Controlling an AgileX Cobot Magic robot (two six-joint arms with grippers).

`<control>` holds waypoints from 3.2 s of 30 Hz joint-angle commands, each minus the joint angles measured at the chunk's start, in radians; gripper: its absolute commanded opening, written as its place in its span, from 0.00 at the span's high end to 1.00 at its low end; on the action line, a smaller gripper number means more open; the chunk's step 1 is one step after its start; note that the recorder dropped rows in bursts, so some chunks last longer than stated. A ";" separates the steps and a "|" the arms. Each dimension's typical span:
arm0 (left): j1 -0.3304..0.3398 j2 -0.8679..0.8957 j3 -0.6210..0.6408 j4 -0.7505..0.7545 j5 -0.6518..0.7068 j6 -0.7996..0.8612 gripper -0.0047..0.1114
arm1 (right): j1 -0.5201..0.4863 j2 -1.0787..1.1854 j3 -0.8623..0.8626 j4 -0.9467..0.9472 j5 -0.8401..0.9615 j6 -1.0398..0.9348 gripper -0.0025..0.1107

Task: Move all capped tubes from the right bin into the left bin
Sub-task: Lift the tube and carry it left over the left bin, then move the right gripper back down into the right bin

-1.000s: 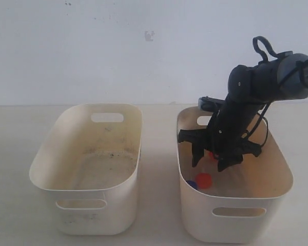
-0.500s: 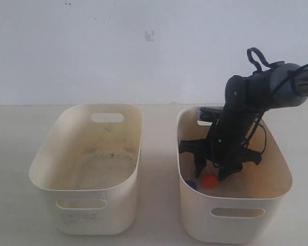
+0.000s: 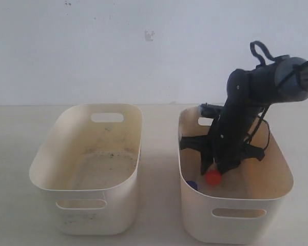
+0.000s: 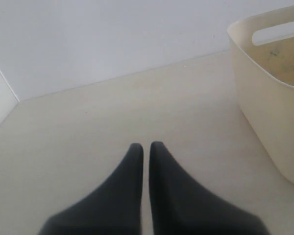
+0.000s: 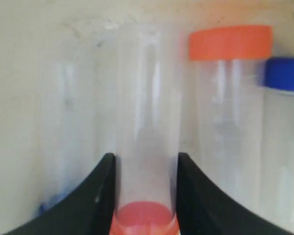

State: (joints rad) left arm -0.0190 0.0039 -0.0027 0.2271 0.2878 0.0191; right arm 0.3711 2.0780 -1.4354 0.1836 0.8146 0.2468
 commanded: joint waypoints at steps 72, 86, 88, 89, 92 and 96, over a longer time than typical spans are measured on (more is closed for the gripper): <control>-0.002 -0.004 0.003 0.002 -0.004 0.001 0.92 | 0.089 -0.426 -0.003 0.009 -0.004 0.025 0.97; -0.002 -0.004 0.003 0.002 -0.004 0.001 0.92 | 0.057 -0.262 -0.003 -0.155 0.112 0.187 0.97; -0.002 -0.004 0.003 0.002 -0.004 0.001 0.92 | 0.057 -0.250 -0.003 -0.155 0.107 0.191 0.97; -0.002 -0.004 0.003 0.002 -0.004 0.001 0.92 | 0.057 -0.240 -0.003 -0.157 0.105 0.191 0.97; -0.002 -0.004 0.003 0.002 -0.004 0.001 0.92 | 0.057 -0.220 -0.003 -0.184 0.102 0.189 0.97; -0.002 -0.004 0.003 0.002 -0.004 0.001 0.92 | 0.057 -0.203 -0.003 -0.219 0.093 0.207 0.97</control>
State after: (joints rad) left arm -0.0190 0.0039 -0.0027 0.2271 0.2878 0.0191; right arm 0.4319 1.8659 -1.4355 0.0000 0.9205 0.4321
